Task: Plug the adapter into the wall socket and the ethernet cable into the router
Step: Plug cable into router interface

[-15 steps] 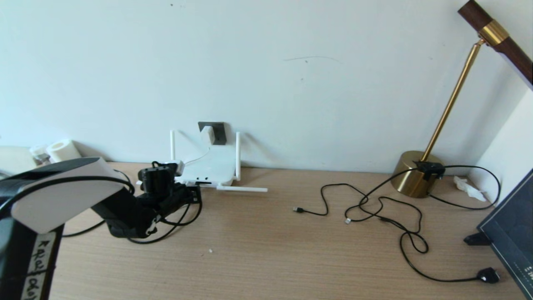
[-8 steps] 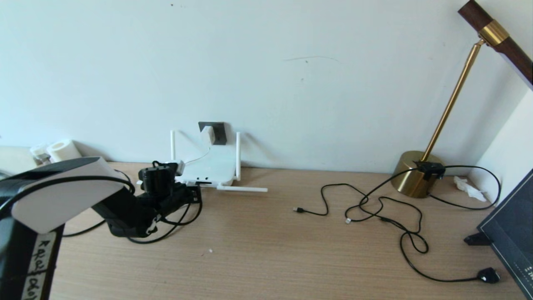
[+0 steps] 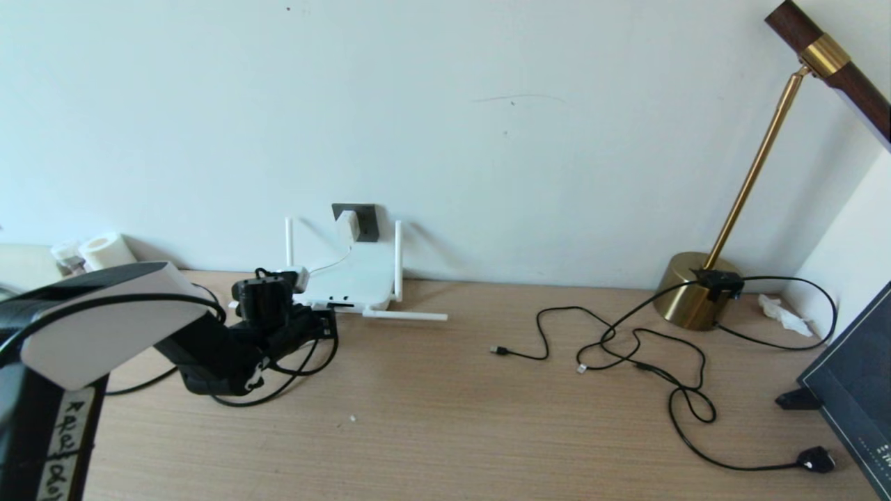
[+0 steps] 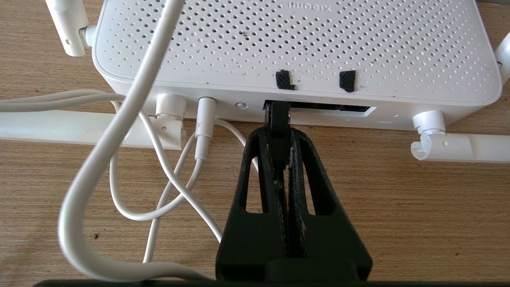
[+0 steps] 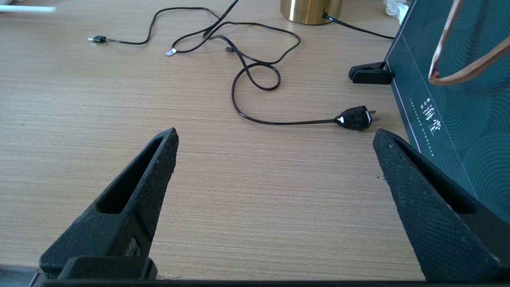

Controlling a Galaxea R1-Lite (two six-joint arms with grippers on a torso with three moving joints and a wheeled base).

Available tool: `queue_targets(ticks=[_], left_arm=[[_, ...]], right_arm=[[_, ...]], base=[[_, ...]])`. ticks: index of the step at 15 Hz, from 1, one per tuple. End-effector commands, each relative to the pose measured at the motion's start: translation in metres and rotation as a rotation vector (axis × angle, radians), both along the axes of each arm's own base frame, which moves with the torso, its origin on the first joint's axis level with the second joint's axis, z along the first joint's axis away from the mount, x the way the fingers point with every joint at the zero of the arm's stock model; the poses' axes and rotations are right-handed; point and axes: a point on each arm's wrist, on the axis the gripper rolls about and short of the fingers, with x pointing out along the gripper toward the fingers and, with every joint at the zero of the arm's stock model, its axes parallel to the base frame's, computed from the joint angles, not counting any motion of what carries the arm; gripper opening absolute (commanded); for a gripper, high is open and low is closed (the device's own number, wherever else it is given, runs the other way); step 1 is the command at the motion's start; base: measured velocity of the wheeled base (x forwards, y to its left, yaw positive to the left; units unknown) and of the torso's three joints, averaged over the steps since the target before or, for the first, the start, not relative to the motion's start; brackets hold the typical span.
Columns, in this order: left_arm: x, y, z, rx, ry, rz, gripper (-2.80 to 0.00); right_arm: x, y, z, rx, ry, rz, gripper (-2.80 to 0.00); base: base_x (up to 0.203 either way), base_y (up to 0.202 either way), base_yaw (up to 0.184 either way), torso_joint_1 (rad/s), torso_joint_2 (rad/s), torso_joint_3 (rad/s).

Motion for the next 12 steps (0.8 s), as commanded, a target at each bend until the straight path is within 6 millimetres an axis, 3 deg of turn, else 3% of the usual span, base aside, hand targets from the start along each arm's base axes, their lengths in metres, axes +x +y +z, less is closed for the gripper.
queue_targets(ticks=[1, 12], left_arm=[[0.0004, 0.0, 0.0019, -0.001, -0.011, 0.0, -2.8], [0.0031, -0.0002, 0.0029, 0.0, -0.008, 0.0, -2.8]], right_arm=[[0.0, 0.0, -0.0001, 0.0, 0.002, 0.0, 0.0], [0.0, 0.0, -0.0001, 0.0, 0.002, 0.0, 0.0]], base=[[0.0, 0.0, 0.0, 0.0, 0.0, 0.0], [0.0, 0.0, 0.0, 0.0, 0.0, 0.0]])
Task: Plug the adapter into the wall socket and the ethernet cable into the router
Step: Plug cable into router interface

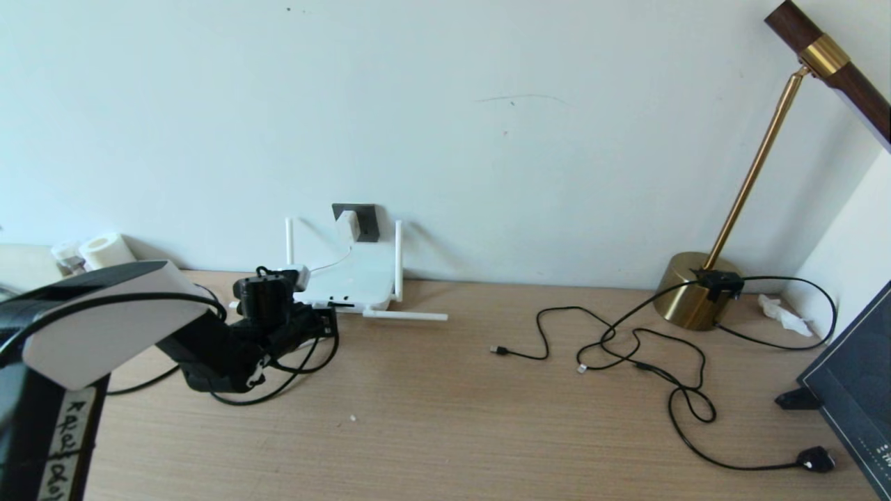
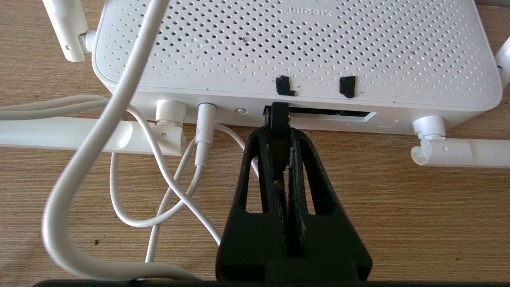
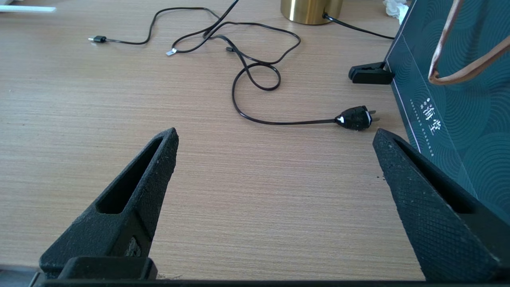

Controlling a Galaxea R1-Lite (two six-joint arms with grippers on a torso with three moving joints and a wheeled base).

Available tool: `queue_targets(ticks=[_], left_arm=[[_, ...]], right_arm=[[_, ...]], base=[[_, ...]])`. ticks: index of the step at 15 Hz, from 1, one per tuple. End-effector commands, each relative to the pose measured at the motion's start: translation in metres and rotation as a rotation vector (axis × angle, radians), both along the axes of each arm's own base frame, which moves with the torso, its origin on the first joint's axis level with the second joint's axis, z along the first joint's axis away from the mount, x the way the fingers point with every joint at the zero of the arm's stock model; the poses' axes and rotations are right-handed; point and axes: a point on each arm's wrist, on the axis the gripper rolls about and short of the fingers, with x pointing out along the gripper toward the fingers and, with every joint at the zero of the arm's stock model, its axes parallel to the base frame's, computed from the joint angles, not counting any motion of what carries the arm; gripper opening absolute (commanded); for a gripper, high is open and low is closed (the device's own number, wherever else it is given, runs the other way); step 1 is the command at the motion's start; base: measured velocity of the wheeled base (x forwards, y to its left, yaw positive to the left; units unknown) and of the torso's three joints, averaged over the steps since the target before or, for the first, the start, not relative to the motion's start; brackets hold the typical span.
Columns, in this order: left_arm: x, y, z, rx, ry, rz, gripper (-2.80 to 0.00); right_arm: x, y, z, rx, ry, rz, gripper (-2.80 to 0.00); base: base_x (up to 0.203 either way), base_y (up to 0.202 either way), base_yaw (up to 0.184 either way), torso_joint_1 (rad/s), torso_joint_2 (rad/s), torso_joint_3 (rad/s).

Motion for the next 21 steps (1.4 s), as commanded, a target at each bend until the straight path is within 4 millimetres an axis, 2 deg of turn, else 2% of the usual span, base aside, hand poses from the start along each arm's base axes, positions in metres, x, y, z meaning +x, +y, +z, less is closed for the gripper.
queue_targets(ticks=[1, 17, 18, 19, 21], left_arm=[[0.0002, 0.0, 0.0007, -0.001, -0.006, 0.0, -2.8], [-0.0018, 0.0003, 0.0005, 0.002, -0.002, 0.005, -2.8], [-0.0021, 0.0003, 0.0016, 0.002, -0.005, 0.004, -2.07], [-0.0025, 0.0002, 0.0041, -0.001, -0.011, 0.002, 0.0], [-0.0025, 0.0002, 0.0062, -0.002, -0.021, 0.002, 0.0]], right_arm=[[0.0, 0.0, -0.0001, 0.0, 0.001, 0.0, 0.0], [0.0, 0.0, -0.0001, 0.0, 0.001, 0.0, 0.0], [0.0, 0.0, -0.0001, 0.0, 0.001, 0.0, 0.0], [0.0, 0.0, -0.0001, 0.0, 0.001, 0.0, 0.0], [0.0001, 0.0, -0.0001, 0.0, 0.002, 0.0, 0.0]], base=[[0.0, 0.0, 0.0, 0.0, 0.0, 0.0], [0.0, 0.0, 0.0, 0.0, 0.0, 0.0], [0.0, 0.0, 0.0, 0.0, 0.0, 0.0], [0.0, 0.0, 0.0, 0.0, 0.0, 0.0], [0.0, 0.0, 0.0, 0.0, 0.0, 0.0]])
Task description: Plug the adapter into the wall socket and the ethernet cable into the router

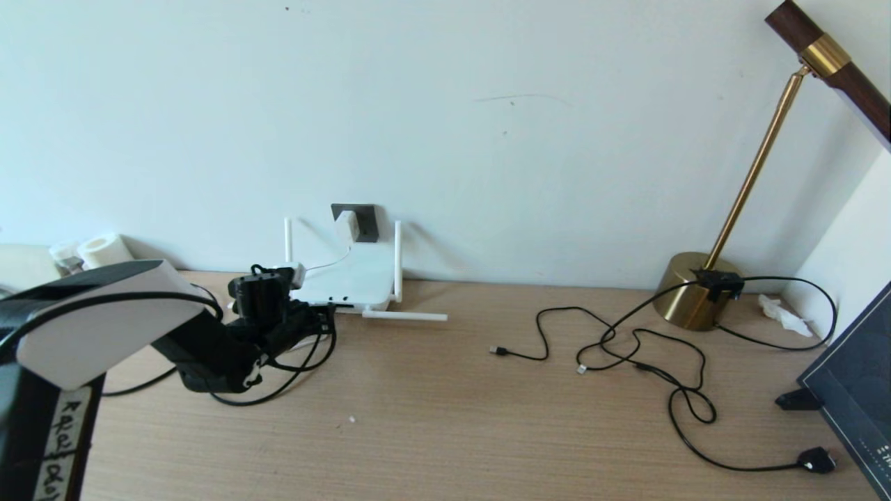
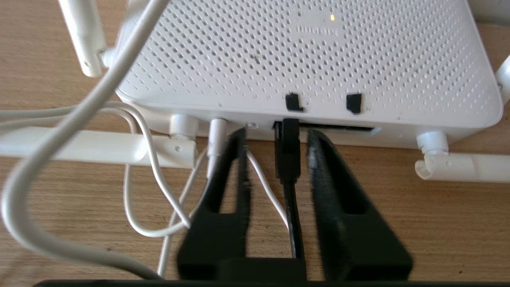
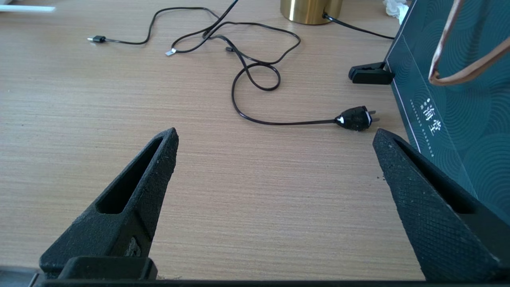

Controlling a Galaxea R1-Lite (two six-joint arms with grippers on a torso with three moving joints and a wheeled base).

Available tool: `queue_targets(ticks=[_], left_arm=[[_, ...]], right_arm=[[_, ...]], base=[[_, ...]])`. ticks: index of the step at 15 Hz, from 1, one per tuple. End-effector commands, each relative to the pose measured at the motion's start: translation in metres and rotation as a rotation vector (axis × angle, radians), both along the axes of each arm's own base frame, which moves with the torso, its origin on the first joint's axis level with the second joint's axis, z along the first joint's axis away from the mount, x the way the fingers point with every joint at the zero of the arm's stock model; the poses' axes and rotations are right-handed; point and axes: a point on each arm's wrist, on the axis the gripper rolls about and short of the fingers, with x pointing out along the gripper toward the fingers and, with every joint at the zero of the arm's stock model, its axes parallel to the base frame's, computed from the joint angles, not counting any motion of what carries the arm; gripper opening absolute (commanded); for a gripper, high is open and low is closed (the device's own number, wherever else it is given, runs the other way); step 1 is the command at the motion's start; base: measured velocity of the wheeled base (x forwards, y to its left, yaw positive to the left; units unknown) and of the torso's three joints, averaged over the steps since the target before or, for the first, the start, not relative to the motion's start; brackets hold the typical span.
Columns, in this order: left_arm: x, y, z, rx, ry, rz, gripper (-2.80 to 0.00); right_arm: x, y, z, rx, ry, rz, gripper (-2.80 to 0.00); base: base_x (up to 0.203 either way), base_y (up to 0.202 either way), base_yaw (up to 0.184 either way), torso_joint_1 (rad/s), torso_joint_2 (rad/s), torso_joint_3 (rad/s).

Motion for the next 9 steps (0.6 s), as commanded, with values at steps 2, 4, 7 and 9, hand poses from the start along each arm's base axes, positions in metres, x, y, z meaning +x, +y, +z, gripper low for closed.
queue_targets(ticks=[2, 4, 7, 9], left_arm=[[-0.003, 0.0, 0.006, -0.004, -0.006, -0.003, 0.0], [-0.008, -0.001, 0.008, -0.003, 0.0, -0.008, 0.0], [-0.025, -0.006, 0.027, -0.006, -0.013, -0.023, 0.0], [-0.044, -0.012, 0.059, -0.015, -0.068, -0.05, 0.0]], right_arm=[[0.0, 0.0, 0.0, 0.0, 0.002, 0.0, 0.0], [0.0, 0.0, 0.0, 0.0, 0.002, 0.0, 0.0], [0.0, 0.0, 0.0, 0.0, 0.002, 0.0, 0.0], [0.0, 0.0, 0.0, 0.0, 0.002, 0.0, 0.0]], base=[[0.0, 0.0, 0.0, 0.0, 0.0, 0.0], [0.0, 0.0, 0.0, 0.0, 0.0, 0.0], [0.0, 0.0, 0.0, 0.0, 0.0, 0.0], [0.0, 0.0, 0.0, 0.0, 0.0, 0.0]])
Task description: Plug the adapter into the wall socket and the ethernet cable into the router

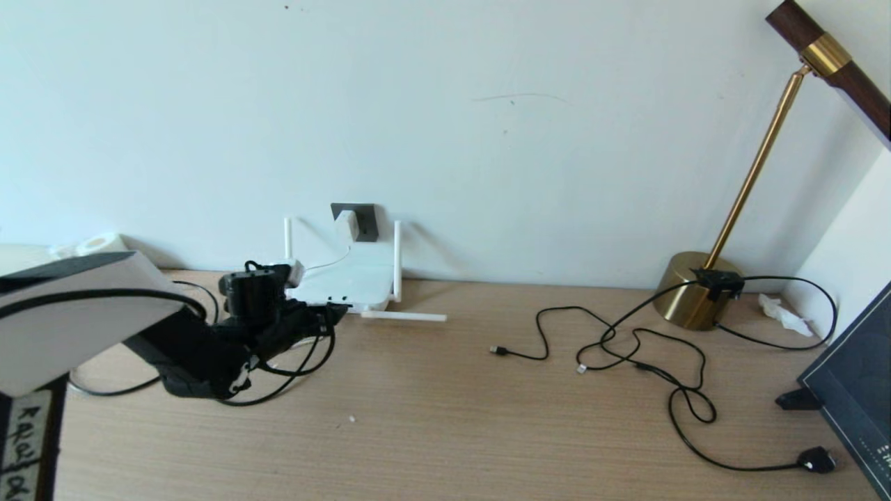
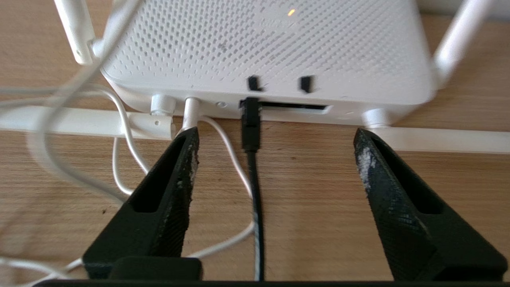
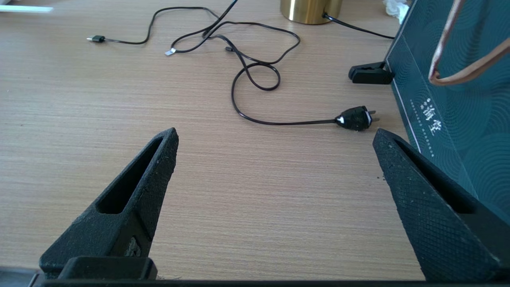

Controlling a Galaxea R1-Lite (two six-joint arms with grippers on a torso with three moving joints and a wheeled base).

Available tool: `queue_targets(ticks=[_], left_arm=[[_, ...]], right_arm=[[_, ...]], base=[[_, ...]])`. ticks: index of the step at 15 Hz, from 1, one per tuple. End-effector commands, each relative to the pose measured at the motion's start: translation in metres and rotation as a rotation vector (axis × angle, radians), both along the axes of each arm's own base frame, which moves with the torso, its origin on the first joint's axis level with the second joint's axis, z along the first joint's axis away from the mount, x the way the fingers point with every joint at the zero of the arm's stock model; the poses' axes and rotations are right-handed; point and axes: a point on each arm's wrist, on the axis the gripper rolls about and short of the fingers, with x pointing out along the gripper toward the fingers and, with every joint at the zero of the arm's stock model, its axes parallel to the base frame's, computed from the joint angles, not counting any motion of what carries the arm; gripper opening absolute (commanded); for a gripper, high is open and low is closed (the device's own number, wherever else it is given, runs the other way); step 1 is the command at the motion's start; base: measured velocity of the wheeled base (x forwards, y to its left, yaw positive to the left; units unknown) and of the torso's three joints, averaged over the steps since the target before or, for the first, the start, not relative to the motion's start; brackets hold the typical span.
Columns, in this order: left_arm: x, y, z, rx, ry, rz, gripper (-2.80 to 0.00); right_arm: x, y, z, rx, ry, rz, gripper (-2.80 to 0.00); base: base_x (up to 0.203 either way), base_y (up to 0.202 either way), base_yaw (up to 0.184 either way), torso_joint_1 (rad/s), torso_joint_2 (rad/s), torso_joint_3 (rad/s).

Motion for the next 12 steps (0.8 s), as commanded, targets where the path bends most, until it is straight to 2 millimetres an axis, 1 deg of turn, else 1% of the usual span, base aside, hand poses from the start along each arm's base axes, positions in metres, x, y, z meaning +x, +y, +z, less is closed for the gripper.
queue_targets(ticks=[1, 2, 4, 5, 7, 9, 10, 11, 12], left_arm=[[-0.029, -0.008, 0.052, -0.019, -0.102, -0.047, 0.0], [-0.045, -0.013, 0.072, -0.029, -0.142, -0.081, -2.8], [-0.082, -0.023, 0.11, -0.045, -0.226, -0.139, -2.8], [-0.106, -0.026, 0.132, -0.056, -0.283, -0.167, -2.8], [-0.159, -0.027, 0.176, -0.087, -0.428, -0.208, -2.8], [-0.22, -0.018, 0.212, -0.119, -0.554, -0.202, -2.8], [-0.251, -0.01, 0.222, -0.13, -0.59, -0.183, -2.8], [-0.283, 0.0, 0.226, -0.137, -0.605, -0.156, -2.8], [-0.314, 0.012, 0.222, -0.137, -0.596, -0.121, -2.8]], right_arm=[[0.0, 0.0, 0.0, 0.0, 0.001, 0.001, 0.0], [0.0, 0.0, 0.0, 0.0, 0.001, 0.001, 0.0], [0.0, 0.0, 0.0, 0.0, 0.001, 0.001, 0.0], [0.0, 0.0, 0.0, 0.0, 0.001, 0.001, 0.0], [0.0, 0.0, 0.0, 0.0, 0.001, 0.001, 0.0], [0.0, 0.0, 0.0, 0.0, 0.001, 0.001, 0.0], [0.0, 0.0, 0.0, 0.0, 0.001, 0.001, 0.0], [0.0, 0.0, 0.0, 0.0, 0.001, 0.001, 0.0], [0.0, 0.0, 0.0, 0.0, 0.001, 0.001, 0.0]], base=[[0.0, 0.0, 0.0, 0.0, 0.0, 0.0], [0.0, 0.0, 0.0, 0.0, 0.0, 0.0], [0.0, 0.0, 0.0, 0.0, 0.0, 0.0], [0.0, 0.0, 0.0, 0.0, 0.0, 0.0], [0.0, 0.0, 0.0, 0.0, 0.0, 0.0], [0.0, 0.0, 0.0, 0.0, 0.0, 0.0], [0.0, 0.0, 0.0, 0.0, 0.0, 0.0], [0.0, 0.0, 0.0, 0.0, 0.0, 0.0], [0.0, 0.0, 0.0, 0.0, 0.0, 0.0]])
